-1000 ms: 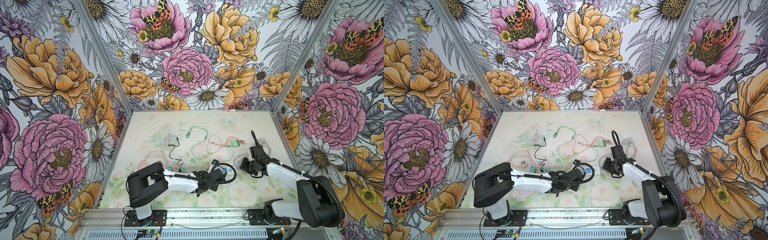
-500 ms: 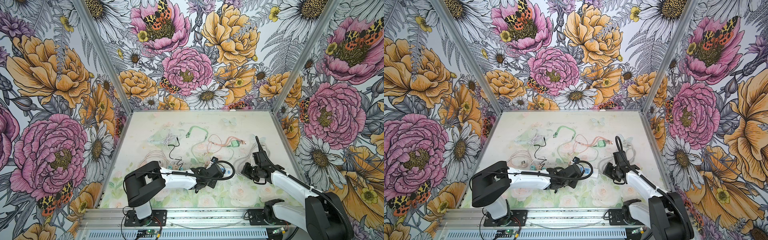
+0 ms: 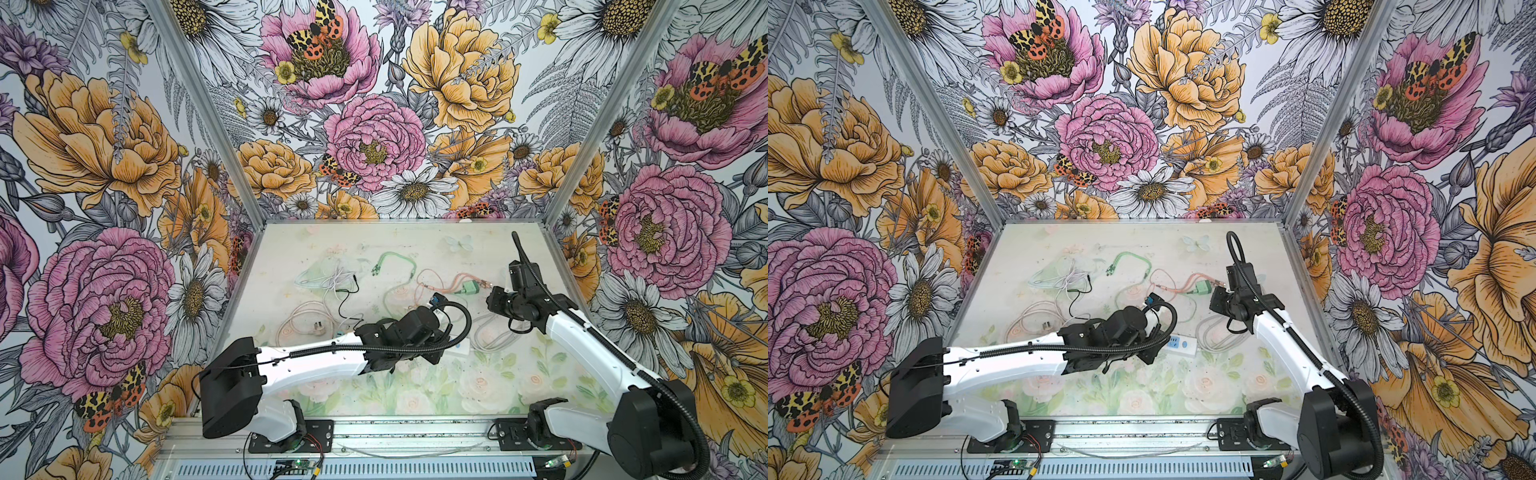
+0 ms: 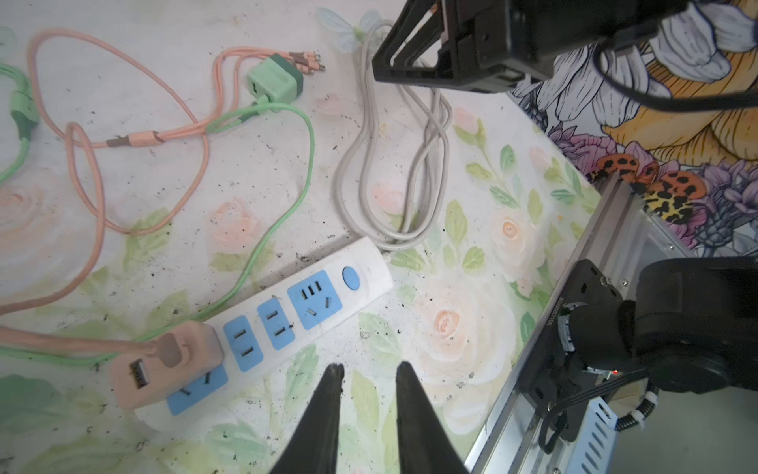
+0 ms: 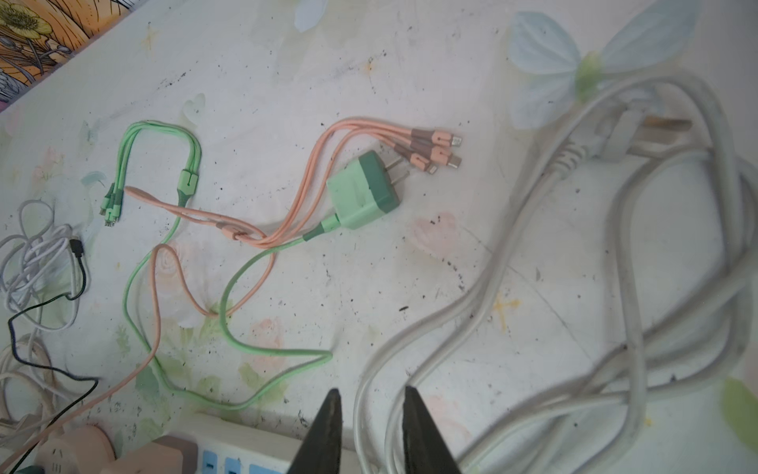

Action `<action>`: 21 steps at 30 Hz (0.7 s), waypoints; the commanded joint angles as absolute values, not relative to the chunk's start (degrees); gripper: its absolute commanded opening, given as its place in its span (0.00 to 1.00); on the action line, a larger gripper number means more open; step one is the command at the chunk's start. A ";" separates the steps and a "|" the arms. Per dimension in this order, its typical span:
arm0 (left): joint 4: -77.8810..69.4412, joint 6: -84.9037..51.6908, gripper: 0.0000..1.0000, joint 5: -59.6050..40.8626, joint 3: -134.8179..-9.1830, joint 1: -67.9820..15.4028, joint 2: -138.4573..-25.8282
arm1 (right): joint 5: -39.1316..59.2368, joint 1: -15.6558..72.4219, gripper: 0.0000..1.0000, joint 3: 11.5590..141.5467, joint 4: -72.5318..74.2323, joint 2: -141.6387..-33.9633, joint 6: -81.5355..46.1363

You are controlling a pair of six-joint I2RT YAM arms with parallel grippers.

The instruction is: Insert the plug

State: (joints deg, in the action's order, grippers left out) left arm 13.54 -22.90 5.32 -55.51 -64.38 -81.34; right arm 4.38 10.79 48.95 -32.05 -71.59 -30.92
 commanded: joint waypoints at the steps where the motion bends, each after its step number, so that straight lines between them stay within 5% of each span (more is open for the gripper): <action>1: 14.67 -19.87 0.31 2.72 -57.19 -60.56 -78.22 | 1.71 10.67 0.32 53.43 -32.76 -77.00 -25.01; 9: 18.28 -15.12 0.37 2.42 -61.91 -55.15 -77.99 | -3.72 10.72 0.51 60.23 -32.70 -87.68 -18.64; 21: 16.08 -14.39 0.38 0.74 -61.91 -53.98 -81.18 | -7.46 10.25 0.50 74.44 -32.55 -104.17 -22.26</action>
State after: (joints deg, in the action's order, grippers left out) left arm 17.39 -15.84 2.83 -61.23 -54.43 -80.99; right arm -5.65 10.76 71.11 -32.99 -101.82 -20.56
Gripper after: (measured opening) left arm 0.378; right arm 0.501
